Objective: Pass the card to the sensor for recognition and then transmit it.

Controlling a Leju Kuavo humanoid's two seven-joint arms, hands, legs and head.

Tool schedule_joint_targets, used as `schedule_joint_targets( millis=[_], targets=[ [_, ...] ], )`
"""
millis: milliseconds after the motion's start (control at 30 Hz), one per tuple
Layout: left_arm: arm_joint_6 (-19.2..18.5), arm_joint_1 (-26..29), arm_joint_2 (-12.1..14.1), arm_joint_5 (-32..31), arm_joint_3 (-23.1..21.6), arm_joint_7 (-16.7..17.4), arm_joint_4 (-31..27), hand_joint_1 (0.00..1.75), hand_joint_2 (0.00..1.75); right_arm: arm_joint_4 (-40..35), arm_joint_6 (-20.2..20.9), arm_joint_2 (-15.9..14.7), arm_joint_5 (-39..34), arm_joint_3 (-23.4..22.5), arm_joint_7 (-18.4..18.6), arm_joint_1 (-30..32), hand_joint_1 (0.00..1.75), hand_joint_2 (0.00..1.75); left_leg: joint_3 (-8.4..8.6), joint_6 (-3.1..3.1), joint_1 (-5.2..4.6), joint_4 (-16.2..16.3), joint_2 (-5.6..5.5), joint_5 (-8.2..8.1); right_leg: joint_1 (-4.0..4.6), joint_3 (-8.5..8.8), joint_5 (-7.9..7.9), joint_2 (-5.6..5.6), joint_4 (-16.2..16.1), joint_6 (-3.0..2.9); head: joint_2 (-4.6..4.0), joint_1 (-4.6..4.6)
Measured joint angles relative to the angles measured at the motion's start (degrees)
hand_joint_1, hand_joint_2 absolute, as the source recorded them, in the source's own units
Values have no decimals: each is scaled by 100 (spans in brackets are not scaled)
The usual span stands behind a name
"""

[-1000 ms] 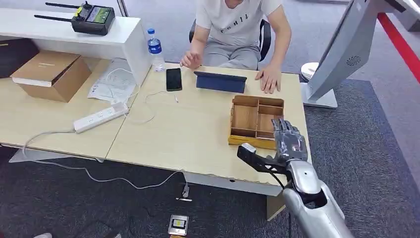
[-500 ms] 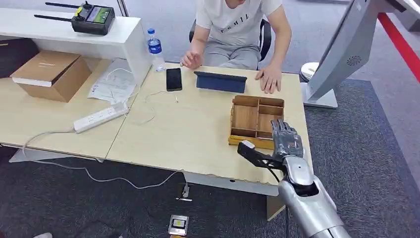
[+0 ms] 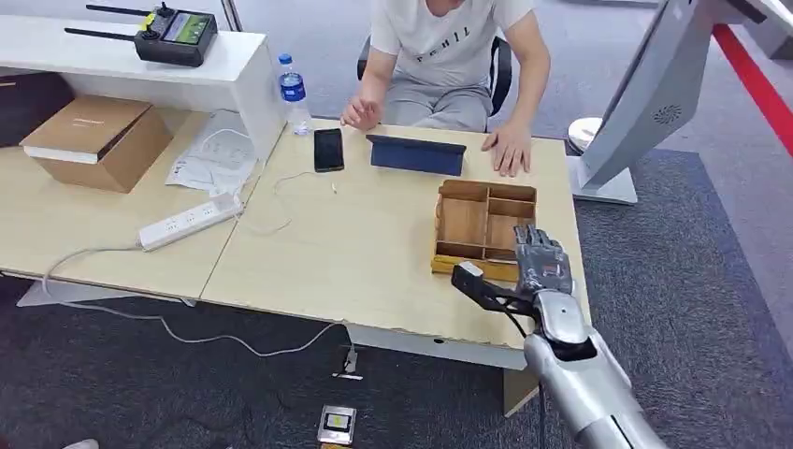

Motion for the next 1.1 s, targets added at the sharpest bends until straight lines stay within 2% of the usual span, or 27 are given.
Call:
schedule_joint_targets(
  millis=[633,1100],
  targets=[
    [13,1,0,85,-48,-9,0,0,0,649,-190,282,124,-13,-210,-305,0,175,0,0,0,0,0,0,1,0,0,0,1,0,0,0],
    [15,5,0,92,-50,-9,0,0,0,749,-190,363,131,-11,-212,-408,0,175,0,0,0,0,0,0,0,0,0,0,1,0,0,2]
  ],
)
